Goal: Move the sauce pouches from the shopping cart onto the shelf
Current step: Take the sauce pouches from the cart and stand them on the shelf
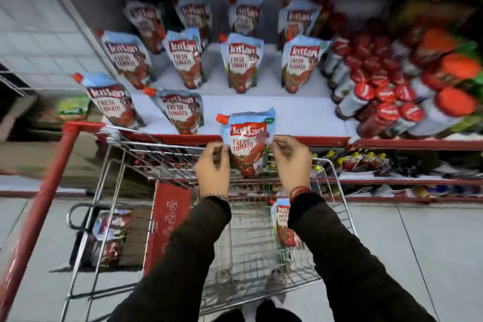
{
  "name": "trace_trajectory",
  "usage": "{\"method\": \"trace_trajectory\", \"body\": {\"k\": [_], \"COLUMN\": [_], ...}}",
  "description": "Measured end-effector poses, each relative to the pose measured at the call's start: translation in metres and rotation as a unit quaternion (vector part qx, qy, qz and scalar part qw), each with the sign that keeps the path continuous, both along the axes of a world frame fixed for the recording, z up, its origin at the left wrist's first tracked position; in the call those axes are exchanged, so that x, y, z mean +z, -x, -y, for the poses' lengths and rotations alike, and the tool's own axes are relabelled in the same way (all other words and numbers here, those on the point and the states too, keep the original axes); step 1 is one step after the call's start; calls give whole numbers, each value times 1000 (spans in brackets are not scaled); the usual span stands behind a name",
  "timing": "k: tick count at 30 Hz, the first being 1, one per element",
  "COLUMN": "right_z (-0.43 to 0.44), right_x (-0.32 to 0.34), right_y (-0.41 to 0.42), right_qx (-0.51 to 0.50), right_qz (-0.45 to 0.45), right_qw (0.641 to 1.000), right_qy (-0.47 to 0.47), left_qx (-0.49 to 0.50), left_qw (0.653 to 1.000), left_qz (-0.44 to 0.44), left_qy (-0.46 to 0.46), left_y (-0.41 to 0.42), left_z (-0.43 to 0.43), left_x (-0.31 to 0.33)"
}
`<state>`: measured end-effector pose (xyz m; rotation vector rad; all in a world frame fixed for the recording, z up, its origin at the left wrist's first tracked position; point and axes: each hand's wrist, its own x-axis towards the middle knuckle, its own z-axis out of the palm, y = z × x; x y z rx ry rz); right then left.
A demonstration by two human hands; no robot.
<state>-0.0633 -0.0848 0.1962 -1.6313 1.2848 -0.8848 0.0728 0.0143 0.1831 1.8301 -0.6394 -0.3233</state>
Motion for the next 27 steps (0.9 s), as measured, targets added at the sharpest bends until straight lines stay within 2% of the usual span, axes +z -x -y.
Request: {"method": "trace_trajectory", "body": {"k": [3, 8, 13, 18, 27], "right_z": [24, 58, 77, 89, 86], "right_x": [19, 27, 20, 13, 0], "right_y": [-16, -39, -52, -57, -54], "right_qx": [-9, -15, -12, -7, 25], "right_qz": [41, 97, 111, 103, 45], "right_qw": [999, 994, 991, 992, 997], "right_qy": [3, -49, -74, -76, -61], "left_qx": [8, 11, 19, 27, 50], "left_qw": [1000, 1000, 999, 998, 998], "left_qz": [7, 11, 39, 55, 11], "left_qy": [18, 1, -13, -22, -31], "left_y": [-17, -37, -45, -50, -42], "left_z": [30, 74, 93, 105, 96], "left_x": [20, 25, 17, 17, 7]}}
